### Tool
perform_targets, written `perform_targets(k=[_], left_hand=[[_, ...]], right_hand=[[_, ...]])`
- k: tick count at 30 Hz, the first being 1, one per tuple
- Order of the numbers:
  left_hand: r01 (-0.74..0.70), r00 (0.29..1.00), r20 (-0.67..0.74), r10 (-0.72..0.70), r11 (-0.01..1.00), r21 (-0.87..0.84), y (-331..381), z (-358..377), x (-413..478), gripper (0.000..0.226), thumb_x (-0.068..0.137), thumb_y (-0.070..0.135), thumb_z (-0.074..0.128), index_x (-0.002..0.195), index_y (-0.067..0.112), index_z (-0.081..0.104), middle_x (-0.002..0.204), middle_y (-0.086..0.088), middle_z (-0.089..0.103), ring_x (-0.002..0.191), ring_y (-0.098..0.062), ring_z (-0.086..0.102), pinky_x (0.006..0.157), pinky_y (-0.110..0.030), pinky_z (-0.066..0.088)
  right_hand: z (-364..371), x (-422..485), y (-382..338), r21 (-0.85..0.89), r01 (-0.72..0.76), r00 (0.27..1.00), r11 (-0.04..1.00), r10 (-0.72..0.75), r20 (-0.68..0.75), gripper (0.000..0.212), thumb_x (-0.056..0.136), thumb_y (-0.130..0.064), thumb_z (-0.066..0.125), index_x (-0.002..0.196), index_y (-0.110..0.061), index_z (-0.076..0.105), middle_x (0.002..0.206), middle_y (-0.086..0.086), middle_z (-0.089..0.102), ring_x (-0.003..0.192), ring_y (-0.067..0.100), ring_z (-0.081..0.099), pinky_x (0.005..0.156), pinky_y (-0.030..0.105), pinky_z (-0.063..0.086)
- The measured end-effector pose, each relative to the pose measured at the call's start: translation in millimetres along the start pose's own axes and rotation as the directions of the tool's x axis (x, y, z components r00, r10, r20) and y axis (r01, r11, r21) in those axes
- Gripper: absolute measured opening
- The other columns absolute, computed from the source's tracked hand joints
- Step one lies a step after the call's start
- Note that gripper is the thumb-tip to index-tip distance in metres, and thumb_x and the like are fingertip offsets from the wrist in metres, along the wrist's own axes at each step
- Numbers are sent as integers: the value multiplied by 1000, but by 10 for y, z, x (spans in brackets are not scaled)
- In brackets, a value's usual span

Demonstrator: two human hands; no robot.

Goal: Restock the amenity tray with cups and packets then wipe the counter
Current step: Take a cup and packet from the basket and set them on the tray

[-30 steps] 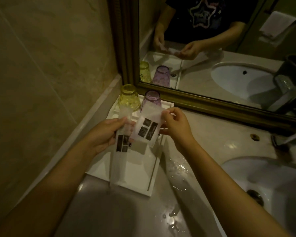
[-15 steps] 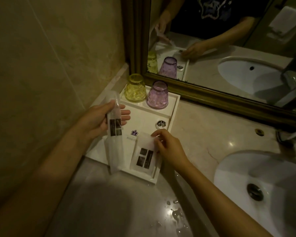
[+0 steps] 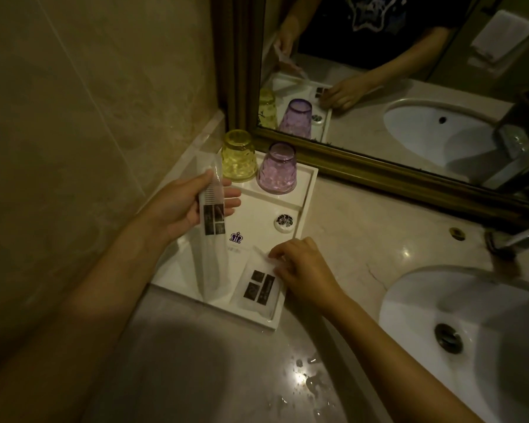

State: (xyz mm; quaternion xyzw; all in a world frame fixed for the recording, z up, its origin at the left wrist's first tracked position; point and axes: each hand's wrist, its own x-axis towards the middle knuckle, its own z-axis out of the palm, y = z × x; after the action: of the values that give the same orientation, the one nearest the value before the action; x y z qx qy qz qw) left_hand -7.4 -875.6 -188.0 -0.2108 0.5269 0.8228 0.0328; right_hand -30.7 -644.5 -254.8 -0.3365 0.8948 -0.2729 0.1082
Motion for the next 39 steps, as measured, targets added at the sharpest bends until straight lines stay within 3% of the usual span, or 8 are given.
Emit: perform_targets(k=[4, 11, 14, 16, 18, 26, 30, 39], left_hand=[[11, 998, 59, -13, 1000, 26, 22, 55, 35, 33, 97, 29, 34, 107, 5, 55, 84, -10, 75, 82, -23, 72, 63, -29, 58], [70, 938, 319, -133, 977, 202, 100, 279, 67, 33, 94, 33, 39, 119, 16, 53, 112, -16, 68, 106, -30, 64, 80, -36, 56], [97, 908, 391, -147, 984, 147, 83, 336, 68, 36, 91, 31, 44, 125, 21, 51, 115, -13, 67, 109, -32, 62, 80, -39, 56], [114, 907, 394, -147, 988, 107, 39, 313, 38, 39, 86, 32, 50, 123, 22, 53, 116, -12, 67, 110, -31, 61, 81, -40, 56], [86, 943, 300, -147, 974, 208, -32, 242, -35, 42, 81, 38, 57, 120, 22, 56, 116, -11, 67, 107, -24, 63, 82, -38, 56], [133, 985, -168, -29, 746, 653, -724, -50, -565, 41, 83, 14, 60, 118, 30, 47, 102, 2, 60, 90, -13, 59, 77, -29, 50], [98, 965, -237, 113, 681, 725, -973, -15, -584, 51, 82, 3, 58, 125, 26, 44, 96, 2, 57, 84, -10, 57, 73, -25, 48], [170, 940, -307, 149, 574, 801, -1041, -49, -570, 51, 79, 3, 63, 124, 22, 47, 89, 2, 55, 82, -15, 56, 83, -35, 52]], right_hand=[[-116, 29, -18, 128, -47, 999, 991, 48, -5, 37, 85, -28, 60, 121, -24, 52, 122, -3, 50, 114, 15, 40, 95, 29, 40], [-827, 648, -521, 441, -31, 985, 897, 101, -137, 44, 92, -41, 47, 130, -20, 49, 107, -10, 53, 89, -2, 52, 67, 8, 44], [-905, 845, -656, 502, -81, 995, 861, 102, -14, 32, 91, -30, 53, 111, -7, 62, 99, 0, 63, 91, 14, 60, 78, 23, 49], [-881, 900, -661, 593, -107, 991, 798, 132, 1, 26, 90, -19, 57, 98, 4, 65, 78, -1, 61, 70, 11, 58, 61, 13, 47], [-821, 934, -617, 635, -137, 981, 760, 195, -21, 27, 89, -16, 58, 96, 9, 63, 69, -2, 59, 58, 8, 52, 48, 10, 42], [-416, 1041, -352, 596, -242, 945, 766, 325, -34, 23, 90, -16, 56, 101, 2, 64, 83, 10, 62, 63, 13, 54, 58, 23, 47], [-230, 1062, -281, 500, -237, 943, 833, 322, -89, 23, 90, -17, 57, 109, -5, 61, 81, 5, 61, 63, 11, 56, 49, 12, 47], [21, 1086, -250, 105, -142, 969, 984, 160, -191, 23, 91, -18, 53, 111, -7, 61, 109, 13, 64, 98, 25, 60, 84, 35, 49]])
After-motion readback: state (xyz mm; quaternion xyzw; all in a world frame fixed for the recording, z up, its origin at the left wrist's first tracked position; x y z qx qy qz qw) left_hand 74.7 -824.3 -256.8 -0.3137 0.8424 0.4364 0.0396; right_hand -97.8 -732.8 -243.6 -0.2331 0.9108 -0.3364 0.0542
